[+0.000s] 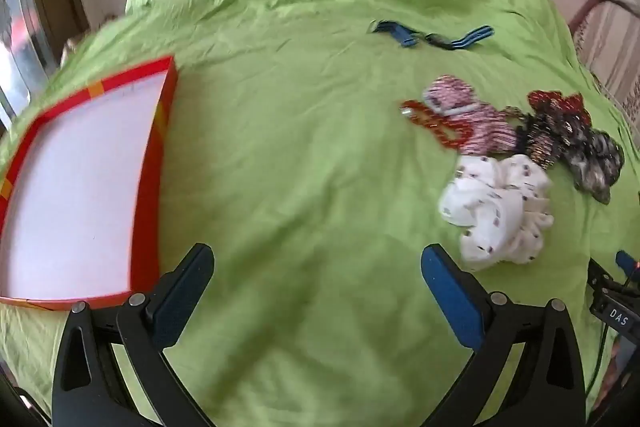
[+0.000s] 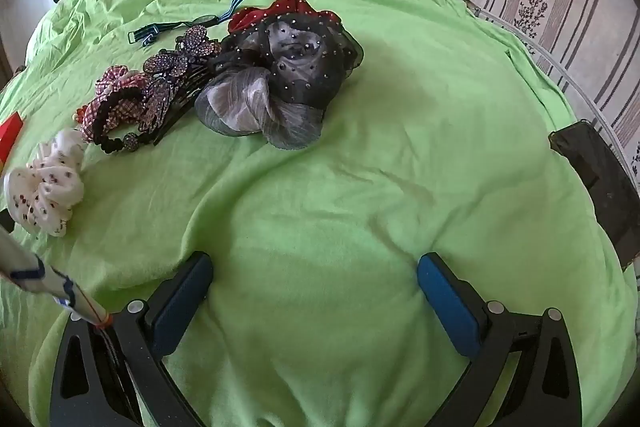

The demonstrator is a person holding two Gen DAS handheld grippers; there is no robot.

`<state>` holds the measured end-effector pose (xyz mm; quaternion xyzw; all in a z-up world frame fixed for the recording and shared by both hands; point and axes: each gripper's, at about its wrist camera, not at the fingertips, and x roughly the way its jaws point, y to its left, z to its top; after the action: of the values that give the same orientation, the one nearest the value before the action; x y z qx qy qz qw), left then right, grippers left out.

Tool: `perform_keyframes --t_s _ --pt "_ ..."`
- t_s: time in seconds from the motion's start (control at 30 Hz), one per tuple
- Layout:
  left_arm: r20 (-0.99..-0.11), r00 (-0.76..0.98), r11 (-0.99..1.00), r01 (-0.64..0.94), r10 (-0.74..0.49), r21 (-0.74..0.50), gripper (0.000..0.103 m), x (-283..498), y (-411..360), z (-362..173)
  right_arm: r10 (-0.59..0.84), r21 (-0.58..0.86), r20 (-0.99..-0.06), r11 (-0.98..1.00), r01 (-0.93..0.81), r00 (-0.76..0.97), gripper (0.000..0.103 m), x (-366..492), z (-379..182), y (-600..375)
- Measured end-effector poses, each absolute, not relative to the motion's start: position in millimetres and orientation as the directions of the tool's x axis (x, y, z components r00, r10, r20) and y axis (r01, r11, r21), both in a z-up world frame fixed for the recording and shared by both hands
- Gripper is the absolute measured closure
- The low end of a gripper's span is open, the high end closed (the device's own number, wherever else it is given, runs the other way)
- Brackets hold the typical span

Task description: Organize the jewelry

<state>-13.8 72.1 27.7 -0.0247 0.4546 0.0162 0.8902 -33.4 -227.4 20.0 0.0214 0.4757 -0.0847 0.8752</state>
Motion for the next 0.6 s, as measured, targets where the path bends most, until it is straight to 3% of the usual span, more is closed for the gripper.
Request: perform_keyframes --t_s 0.13,0.33,0.6 --pt "-0.82 0.572 0.994 -0.074 -0.024 -0.081 0.001 -10 91 28 -0.128 -0.042 -0.835 0.985 0.17 0.536 0.0 -34 20 -228" --pt "-0.829 0.555 0.996 -0.081 0.063 0.022 0.009 -25 99 22 -0.125 -0.04 -0.835 0.985 0.167 0.536 0.0 -34 21 -229" --pt "-0.815 0.571 0.994 -0.082 0.102 0.067 0.009 -62 97 40 -0.104 -0.02 -0.85 0.986 0.166 0.516 0.0 -33 21 -233"
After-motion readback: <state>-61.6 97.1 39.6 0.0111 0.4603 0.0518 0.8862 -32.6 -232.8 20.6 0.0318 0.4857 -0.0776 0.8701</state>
